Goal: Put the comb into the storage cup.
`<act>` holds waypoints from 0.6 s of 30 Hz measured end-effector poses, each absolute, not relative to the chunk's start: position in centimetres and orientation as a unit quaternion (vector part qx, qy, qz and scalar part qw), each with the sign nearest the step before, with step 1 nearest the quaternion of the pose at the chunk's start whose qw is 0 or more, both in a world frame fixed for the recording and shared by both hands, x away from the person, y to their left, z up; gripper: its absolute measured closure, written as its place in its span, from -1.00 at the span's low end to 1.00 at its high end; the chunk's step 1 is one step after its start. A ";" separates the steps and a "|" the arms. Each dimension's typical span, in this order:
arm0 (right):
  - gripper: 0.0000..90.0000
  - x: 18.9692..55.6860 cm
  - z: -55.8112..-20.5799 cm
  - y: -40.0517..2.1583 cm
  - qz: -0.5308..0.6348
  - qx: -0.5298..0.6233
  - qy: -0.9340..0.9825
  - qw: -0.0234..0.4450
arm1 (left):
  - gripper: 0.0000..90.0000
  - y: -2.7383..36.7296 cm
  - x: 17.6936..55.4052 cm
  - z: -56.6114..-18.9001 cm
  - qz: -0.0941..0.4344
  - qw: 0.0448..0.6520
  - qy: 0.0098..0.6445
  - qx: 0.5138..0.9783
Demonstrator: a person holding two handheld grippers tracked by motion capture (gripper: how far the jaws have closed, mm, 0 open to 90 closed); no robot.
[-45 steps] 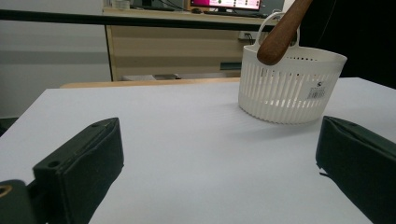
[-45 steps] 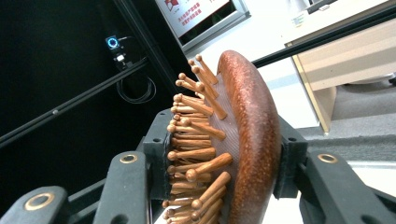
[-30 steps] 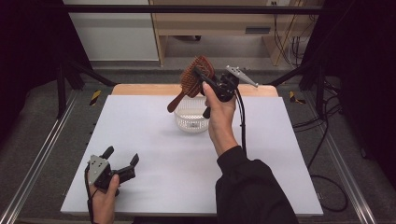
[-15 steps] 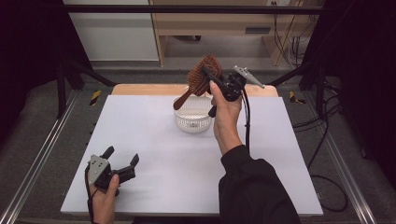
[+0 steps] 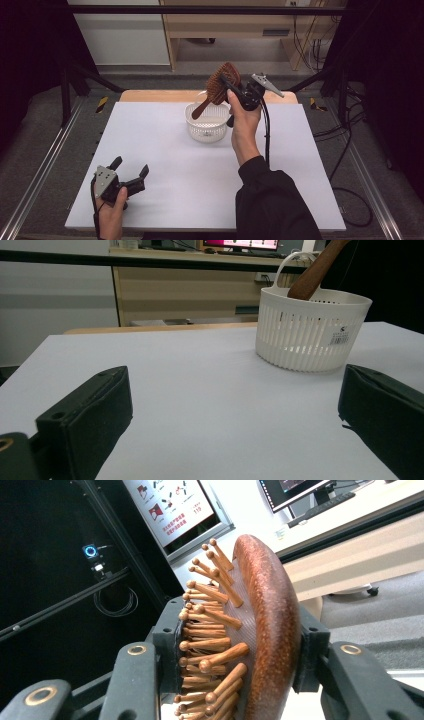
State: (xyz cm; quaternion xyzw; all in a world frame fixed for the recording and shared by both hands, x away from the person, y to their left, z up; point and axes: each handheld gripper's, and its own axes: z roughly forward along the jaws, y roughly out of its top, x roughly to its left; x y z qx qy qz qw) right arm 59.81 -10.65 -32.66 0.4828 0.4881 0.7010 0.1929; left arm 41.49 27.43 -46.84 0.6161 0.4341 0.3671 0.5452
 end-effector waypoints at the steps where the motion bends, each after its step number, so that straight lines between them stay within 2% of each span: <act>1: 0.14 59.8 -32.9 -10.7 0.701 0.485 0.487 0.193 | -0.98 27.4 41.5 -46.8 0.369 0.547 0.426 0.619; 18: 0.14 60.4 -35.6 -10.5 0.688 0.501 0.488 0.194 | -0.98 27.3 41.5 -47.0 0.361 0.547 0.426 0.624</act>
